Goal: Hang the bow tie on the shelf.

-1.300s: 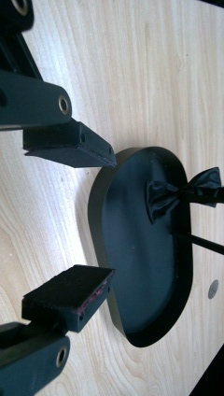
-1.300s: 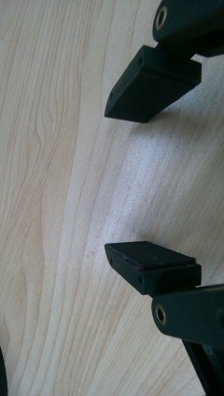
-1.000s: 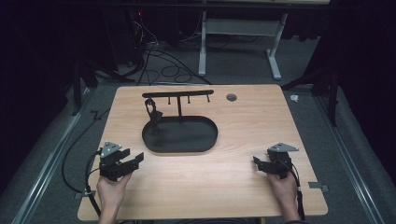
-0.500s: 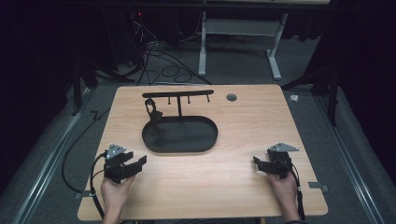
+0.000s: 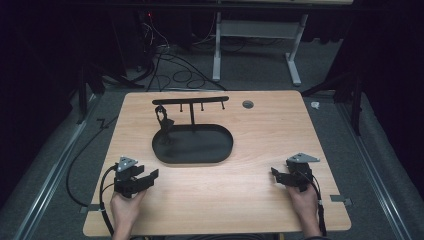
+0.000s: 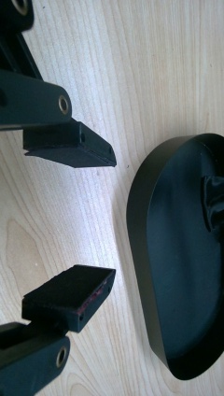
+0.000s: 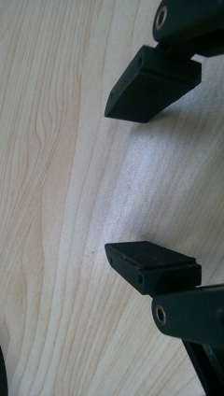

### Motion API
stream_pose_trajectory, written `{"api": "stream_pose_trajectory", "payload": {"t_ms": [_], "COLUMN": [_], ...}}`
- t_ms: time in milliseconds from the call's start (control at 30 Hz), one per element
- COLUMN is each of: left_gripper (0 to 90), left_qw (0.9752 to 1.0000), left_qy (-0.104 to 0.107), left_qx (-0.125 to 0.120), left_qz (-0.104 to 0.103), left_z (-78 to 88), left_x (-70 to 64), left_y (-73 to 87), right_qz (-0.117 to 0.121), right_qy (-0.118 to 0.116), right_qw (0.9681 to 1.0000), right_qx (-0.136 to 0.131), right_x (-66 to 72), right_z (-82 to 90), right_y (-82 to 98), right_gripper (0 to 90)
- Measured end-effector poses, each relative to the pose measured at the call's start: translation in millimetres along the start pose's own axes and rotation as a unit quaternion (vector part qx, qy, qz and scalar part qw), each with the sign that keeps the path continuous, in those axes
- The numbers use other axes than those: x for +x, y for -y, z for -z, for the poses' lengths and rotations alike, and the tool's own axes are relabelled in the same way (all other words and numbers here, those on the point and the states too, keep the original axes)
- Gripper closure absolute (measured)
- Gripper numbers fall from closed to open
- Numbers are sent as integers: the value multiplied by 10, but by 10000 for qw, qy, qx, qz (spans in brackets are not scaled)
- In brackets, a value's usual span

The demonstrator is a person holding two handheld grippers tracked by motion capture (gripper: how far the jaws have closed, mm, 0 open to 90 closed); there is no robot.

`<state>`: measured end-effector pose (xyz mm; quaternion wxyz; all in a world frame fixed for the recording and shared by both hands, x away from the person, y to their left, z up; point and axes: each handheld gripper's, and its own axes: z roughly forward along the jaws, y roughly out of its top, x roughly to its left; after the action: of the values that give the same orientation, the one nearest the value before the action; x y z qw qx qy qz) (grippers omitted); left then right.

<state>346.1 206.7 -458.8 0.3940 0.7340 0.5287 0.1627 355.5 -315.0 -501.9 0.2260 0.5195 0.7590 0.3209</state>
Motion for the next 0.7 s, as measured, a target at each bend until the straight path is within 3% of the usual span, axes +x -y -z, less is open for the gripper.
{"api": "stream_pose_trajectory", "payload": {"t_ms": [700], "left_gripper": [396], "left_qw": [9994], "left_qy": [-238], "left_qx": [246], "left_qz": [-33], "left_z": [-144], "left_x": [36], "left_y": [105], "right_qz": [0], "right_qy": [0], "right_qw": [10000], "right_qx": [-1], "right_x": [0], "right_z": [0], "right_y": [0], "right_gripper": [305]}}
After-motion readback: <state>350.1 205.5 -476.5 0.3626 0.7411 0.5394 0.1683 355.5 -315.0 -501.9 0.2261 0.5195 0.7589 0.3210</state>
